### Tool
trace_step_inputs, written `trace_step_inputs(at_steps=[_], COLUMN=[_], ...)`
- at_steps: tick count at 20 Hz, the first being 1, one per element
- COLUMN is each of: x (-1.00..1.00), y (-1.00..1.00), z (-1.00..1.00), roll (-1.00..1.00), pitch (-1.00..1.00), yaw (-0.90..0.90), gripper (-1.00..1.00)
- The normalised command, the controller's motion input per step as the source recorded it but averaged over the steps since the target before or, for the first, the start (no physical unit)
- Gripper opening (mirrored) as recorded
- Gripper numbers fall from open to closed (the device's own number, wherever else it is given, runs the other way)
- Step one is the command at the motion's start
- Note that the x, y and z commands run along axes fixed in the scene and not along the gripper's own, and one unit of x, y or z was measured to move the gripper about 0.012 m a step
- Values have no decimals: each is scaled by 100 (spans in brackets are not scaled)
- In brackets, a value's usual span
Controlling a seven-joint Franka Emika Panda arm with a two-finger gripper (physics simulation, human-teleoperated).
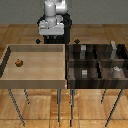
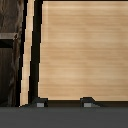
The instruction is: Place the loaf of bread into the appropriate compartment.
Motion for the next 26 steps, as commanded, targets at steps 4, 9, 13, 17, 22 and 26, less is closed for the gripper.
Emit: trace_step_inputs(at_steps=[4, 9, 13, 17, 22, 26], x=[0, 0, 0, 0, 0, 0], y=[0, 0, 0, 0, 0, 0], z=[0, 0, 0, 0, 0, 0], roll=[0, 0, 0, 0, 0, 0], pitch=[0, 0, 0, 0, 0, 0], yaw=[0, 0, 0, 0, 0, 0], gripper=[100, 100, 100, 100, 100, 100])
